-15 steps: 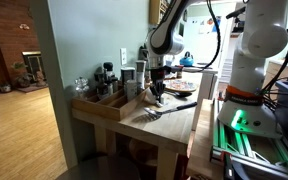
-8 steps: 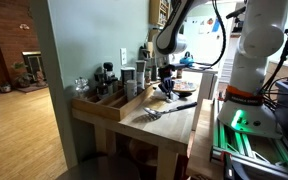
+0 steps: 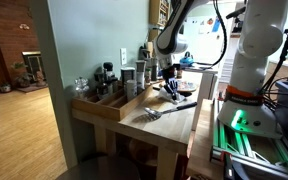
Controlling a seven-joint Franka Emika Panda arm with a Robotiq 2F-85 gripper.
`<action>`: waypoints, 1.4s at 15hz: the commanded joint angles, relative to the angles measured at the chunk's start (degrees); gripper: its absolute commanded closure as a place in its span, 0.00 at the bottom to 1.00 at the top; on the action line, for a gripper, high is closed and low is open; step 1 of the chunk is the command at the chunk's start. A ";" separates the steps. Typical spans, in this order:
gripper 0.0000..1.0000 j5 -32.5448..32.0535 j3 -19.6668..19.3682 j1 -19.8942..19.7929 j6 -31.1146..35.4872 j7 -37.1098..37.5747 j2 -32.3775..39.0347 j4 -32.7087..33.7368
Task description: Use a tissue to wipe the wet part of the counter
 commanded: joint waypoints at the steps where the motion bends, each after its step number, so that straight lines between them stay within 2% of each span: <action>1: 0.99 5.71 3.39 3.34 0.36 -5.77 2.56 -0.16; 6: 0.99 11.61 8.10 7.61 3.11 -6.61 0.90 -0.56; 10: 0.99 12.31 10.24 9.71 11.20 -2.60 0.38 -0.71; 16: 0.99 12.24 8.86 8.41 22.69 2.02 2.44 -0.19; 21: 0.99 6.89 5.34 5.88 31.70 13.38 5.86 -0.04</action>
